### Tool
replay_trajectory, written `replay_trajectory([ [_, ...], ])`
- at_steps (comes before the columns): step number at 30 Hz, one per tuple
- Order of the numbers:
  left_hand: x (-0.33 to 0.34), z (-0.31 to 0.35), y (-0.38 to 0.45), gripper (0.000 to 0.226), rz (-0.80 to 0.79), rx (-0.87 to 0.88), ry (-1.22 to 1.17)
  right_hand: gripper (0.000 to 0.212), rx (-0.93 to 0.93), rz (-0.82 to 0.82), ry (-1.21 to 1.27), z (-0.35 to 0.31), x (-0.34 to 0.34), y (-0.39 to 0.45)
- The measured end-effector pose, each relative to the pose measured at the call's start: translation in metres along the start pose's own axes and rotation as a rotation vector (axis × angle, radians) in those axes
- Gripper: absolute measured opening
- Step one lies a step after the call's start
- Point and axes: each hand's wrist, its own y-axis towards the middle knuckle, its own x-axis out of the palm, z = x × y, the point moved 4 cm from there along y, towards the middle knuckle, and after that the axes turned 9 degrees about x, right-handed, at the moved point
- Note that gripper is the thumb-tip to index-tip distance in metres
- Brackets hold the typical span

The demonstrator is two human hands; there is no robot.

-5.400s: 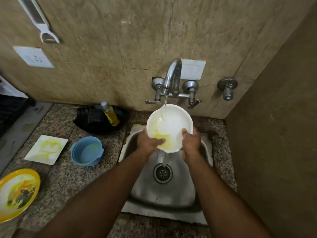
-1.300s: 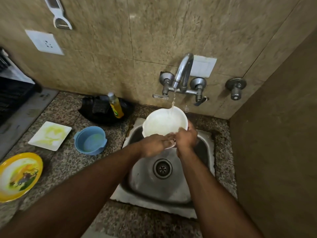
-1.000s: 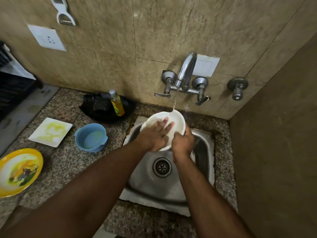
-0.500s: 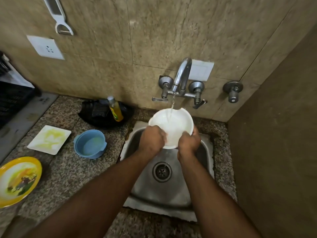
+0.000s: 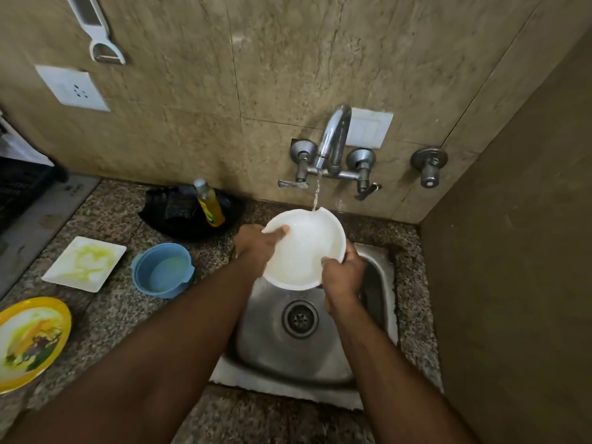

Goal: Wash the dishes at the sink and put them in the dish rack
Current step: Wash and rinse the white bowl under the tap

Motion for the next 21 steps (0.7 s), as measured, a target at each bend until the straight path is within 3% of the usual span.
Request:
replay_trajectory([
  [4, 0.016, -0.006, -0.002, 0.099, -0.077, -0.054, -0.083, 0.061, -0.019, 0.1, 0.051, -0.003, 0.0, 0.006],
  [7, 0.028, -0.002, -0.017, 0.077, -0.226, -0.045, -0.412, 0.06, -0.026, 0.173, 0.154, -0.01, -0.003, 0.017],
  [9, 0.033, -0.001, -0.027, 0.081, -0.341, -0.067, -0.647, 0.057, -0.04, 0.177, 0.163, -0.018, -0.006, 0.022],
  [11, 0.039, -0.004, -0.029, 0.09, -0.36, -0.095, -0.704, 0.055, -0.075, 0.179, 0.059, -0.027, -0.008, 0.024],
  [14, 0.039, -0.005, -0.028, 0.078, -0.173, -0.088, -0.539, 0.077, -0.248, 0.223, -0.378, -0.033, -0.01, 0.013],
  [16, 0.034, 0.002, -0.034, 0.064, -0.106, -0.06, -0.459, 0.099, -0.437, 0.24, -0.766, -0.026, -0.006, 0.005],
  [17, 0.032, 0.003, -0.035, 0.058, -0.099, -0.049, -0.423, 0.1, -0.539, 0.259, -0.955, -0.022, -0.002, 0.001],
  [19, 0.031, -0.002, -0.031, 0.044, -0.068, -0.029, -0.369, 0.079, -0.7, 0.284, -1.258, -0.016, 0.005, -0.004],
  [21, 0.034, -0.018, -0.018, 0.046, -0.002, -0.005, -0.311, 0.064, -0.77, 0.167, -1.497, -0.011, 0.011, -0.006],
])
